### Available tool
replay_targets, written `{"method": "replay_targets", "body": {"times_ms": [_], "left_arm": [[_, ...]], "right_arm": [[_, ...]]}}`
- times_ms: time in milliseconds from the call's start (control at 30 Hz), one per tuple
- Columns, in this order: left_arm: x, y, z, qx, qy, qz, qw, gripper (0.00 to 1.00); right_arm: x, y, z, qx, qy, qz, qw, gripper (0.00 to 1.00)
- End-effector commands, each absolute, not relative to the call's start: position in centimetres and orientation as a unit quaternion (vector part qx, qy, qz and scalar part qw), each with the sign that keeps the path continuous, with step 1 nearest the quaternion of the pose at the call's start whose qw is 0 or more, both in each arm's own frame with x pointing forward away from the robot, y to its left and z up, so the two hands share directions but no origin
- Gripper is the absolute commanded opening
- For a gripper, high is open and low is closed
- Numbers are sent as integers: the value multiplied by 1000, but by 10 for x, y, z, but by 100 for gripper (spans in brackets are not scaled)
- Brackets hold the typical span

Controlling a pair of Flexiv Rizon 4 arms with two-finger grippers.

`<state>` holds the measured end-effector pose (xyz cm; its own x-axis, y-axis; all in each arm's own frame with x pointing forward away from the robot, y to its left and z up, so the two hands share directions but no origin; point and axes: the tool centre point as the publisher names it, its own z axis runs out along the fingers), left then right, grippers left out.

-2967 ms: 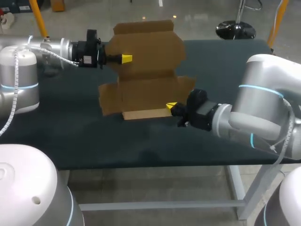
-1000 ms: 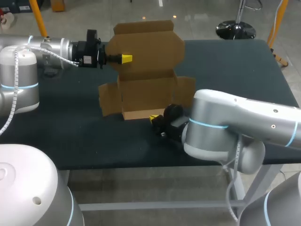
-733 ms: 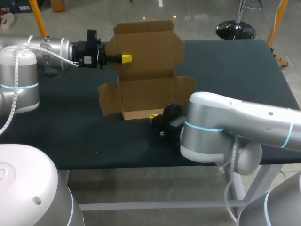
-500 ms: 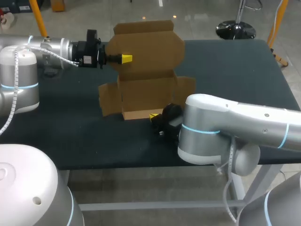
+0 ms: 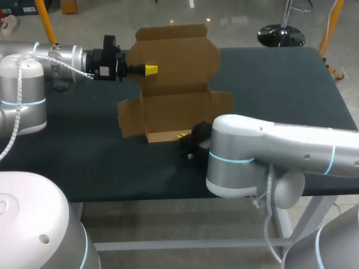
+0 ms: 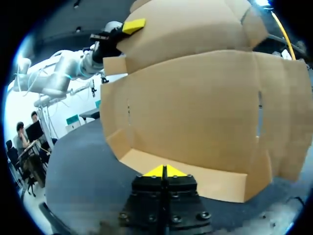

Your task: Assemble the packaging by folding the flat box into shape, placing the metal phone stand inside, and closing the box properly

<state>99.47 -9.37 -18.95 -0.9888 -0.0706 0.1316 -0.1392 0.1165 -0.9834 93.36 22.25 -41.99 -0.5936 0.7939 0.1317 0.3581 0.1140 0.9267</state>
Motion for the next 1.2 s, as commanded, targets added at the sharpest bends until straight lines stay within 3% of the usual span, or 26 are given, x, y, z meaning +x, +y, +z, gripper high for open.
{"method": "replay_targets", "body": {"times_ms": [33,1200], "left_arm": [[995,-93,-191,69,-746,661,28,0],[995,-93,-191,69,-746,661,28,0]], "right_arm": [[930,226,-419,405,711,531,219,0],[942,220,-436,426,709,522,209,0]]}}
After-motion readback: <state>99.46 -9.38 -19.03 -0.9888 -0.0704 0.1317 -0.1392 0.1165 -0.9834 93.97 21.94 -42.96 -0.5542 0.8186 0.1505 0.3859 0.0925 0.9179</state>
